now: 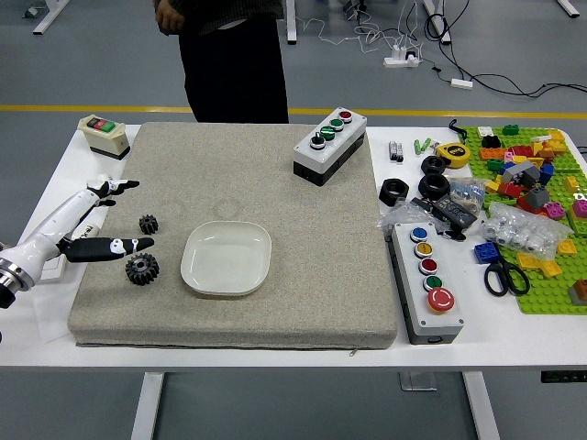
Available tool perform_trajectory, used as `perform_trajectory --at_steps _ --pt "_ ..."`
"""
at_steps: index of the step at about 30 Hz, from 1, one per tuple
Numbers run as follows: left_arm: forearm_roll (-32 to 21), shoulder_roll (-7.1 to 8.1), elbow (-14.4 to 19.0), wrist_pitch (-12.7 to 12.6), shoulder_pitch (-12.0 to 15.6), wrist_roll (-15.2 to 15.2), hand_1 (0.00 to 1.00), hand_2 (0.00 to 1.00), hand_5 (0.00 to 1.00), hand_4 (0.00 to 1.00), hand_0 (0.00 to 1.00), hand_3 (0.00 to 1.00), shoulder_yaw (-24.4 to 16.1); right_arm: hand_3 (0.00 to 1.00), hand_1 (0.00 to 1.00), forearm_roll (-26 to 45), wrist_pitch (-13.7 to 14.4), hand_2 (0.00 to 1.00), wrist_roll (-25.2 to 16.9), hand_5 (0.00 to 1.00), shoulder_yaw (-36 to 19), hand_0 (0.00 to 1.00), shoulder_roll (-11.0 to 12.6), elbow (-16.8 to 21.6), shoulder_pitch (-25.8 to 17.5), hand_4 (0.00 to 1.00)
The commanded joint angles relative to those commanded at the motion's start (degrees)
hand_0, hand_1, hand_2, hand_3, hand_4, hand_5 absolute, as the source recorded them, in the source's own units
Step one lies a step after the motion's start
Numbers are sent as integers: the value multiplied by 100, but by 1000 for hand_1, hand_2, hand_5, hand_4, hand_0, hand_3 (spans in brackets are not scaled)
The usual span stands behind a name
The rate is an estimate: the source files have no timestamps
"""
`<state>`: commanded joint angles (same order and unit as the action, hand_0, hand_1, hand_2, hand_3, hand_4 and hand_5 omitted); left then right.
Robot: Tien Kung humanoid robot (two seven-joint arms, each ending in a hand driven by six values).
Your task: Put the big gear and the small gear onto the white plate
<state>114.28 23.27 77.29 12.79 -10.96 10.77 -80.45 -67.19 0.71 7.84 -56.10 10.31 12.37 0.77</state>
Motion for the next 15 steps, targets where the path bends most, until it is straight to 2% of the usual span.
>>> perform_trajectory --at_steps 2,7,8,13,15 --pt "186 17 -19 19 -26 2 819 866 306 998 721 863 48 825 788 1 0 843 0 802 0 764 1 0 1 998" --pt "1415 111 -178 68 -241 39 819 866 306 998 721 863 397 825 788 -3 1 843 -3 802 3 764 8 -1 11 998" --pt "1572 114 -185 69 -251 41 750 803 265 998 692 848 412 824 788 -4 1 843 -3 802 4 765 8 -1 12 998" --pt "1572 147 -387 19 -378 63 750 803 265 998 692 848 616 824 788 17 2 843 -3 802 26 765 10 1 4 998" --pt "1572 156 -487 -26 -431 74 737 787 232 994 688 830 690 824 788 26 1 843 -3 801 53 765 12 1 3 998"
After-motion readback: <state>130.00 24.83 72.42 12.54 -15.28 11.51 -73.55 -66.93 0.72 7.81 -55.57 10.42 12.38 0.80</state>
